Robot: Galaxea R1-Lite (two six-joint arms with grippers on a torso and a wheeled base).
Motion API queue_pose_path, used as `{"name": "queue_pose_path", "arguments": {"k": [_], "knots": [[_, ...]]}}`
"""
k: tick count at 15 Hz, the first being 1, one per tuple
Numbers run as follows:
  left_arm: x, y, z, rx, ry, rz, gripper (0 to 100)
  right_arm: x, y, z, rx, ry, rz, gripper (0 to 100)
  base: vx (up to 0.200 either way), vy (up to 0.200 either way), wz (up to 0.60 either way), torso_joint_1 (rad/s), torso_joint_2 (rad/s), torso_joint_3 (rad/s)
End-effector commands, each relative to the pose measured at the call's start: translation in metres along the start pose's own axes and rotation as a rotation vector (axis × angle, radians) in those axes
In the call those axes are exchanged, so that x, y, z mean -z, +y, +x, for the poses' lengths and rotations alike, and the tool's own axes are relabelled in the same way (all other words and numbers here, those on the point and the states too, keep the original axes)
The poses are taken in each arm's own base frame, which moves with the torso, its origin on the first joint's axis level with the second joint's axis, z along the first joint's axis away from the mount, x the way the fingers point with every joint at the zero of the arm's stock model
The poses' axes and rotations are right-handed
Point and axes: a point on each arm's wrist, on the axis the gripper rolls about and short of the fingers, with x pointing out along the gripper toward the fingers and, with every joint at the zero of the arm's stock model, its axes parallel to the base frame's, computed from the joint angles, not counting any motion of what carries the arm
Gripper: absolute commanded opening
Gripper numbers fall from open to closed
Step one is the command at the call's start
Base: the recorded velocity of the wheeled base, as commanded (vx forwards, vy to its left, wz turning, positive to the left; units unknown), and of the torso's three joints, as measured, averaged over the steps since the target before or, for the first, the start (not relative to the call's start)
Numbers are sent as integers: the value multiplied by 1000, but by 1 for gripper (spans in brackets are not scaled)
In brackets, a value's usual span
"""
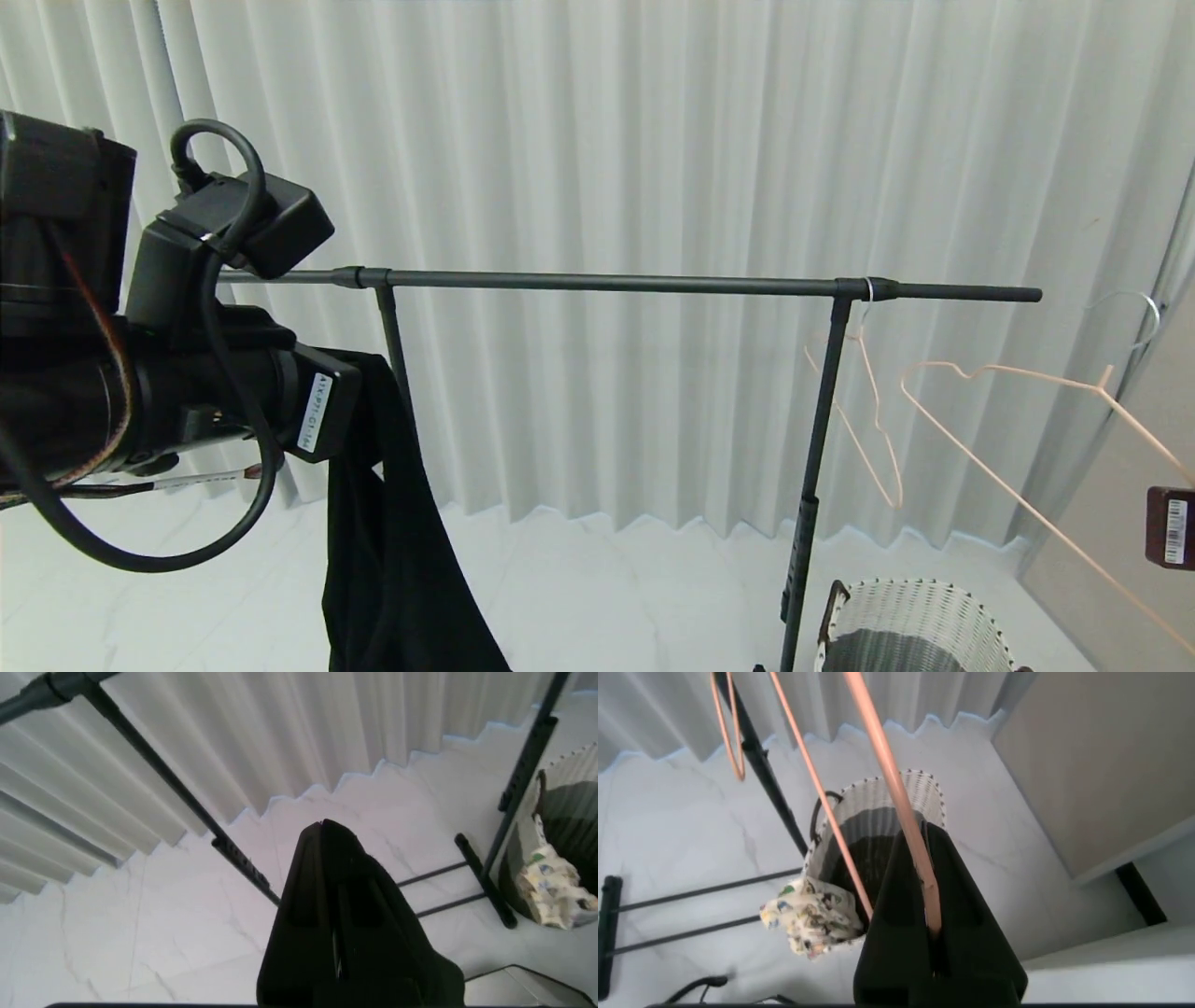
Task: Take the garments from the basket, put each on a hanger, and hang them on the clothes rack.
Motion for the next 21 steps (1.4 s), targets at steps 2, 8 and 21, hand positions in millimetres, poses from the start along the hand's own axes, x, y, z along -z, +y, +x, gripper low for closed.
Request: {"name": "queue_pose_path", "arguments": {"k": [2, 8, 21], "knots": [[1, 0, 5, 0, 18, 0, 0, -1, -2, -6, -5, -26, 9, 0, -200, 0, 0, 2, 5, 5], [2, 3, 9, -13, 28, -6, 0, -16, -3, -16, -34, -97, 14, 0, 0, 0, 0, 0, 0, 0], [3, 1, 17, -8, 52, 1, 0, -33, -1, -43, -225, -229, -74, 0, 0, 0, 0, 0, 0, 0]]}}
